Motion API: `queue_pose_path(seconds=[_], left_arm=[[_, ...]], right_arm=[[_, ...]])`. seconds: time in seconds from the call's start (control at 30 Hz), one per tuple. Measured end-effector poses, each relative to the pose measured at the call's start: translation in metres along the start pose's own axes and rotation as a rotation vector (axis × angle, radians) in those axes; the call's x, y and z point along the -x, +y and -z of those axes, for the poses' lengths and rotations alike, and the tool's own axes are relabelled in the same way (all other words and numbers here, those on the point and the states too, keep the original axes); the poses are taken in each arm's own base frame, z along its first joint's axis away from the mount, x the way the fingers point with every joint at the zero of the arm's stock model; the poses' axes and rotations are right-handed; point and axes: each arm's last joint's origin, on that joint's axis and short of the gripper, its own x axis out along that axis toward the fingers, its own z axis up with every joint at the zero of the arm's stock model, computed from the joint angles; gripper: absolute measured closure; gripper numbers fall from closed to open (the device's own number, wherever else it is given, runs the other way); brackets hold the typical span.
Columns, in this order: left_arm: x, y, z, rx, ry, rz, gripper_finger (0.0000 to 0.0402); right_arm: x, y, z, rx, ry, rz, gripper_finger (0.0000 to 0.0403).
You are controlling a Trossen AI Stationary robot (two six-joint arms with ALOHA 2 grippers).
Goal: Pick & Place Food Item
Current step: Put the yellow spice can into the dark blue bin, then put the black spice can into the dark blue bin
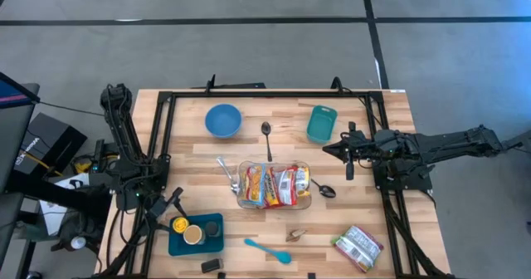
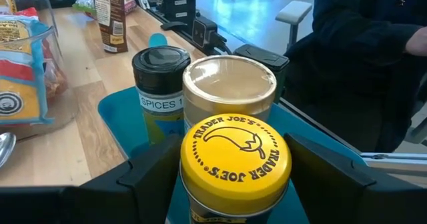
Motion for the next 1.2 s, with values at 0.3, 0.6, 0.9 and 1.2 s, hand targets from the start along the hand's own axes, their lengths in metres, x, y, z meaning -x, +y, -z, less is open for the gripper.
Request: queue_pose_path(seconds=[0.3, 0.6, 0.9, 1.2], left_arm=[[0.0000, 0.0001, -0.0007, 0.011, -0.008, -0.007, 0.0143], [0.0000, 0.0005, -0.0009, 0.049, -0.013, -0.022, 0.0098], [0.0010, -0.0004, -0.0029, 0.065, -0.028, -0.003, 0.0036], [0.0020, -0.0002, -0.0055, 0.072, -0.049, 0.000, 0.0033]], right_arm=[[0.0000, 0.0000, 0.0000, 0.000, 0.000, 0.000, 0.0393], [0.0000, 0.0000, 0.0000, 0.000, 0.000, 0.000, 0.0393], [0.0000, 0.0000, 0.0000, 0.000, 0.000, 0.000, 0.0393], [0.0001, 0.0001, 0.0000, 0.000, 0.000, -0.001, 0.0393]])
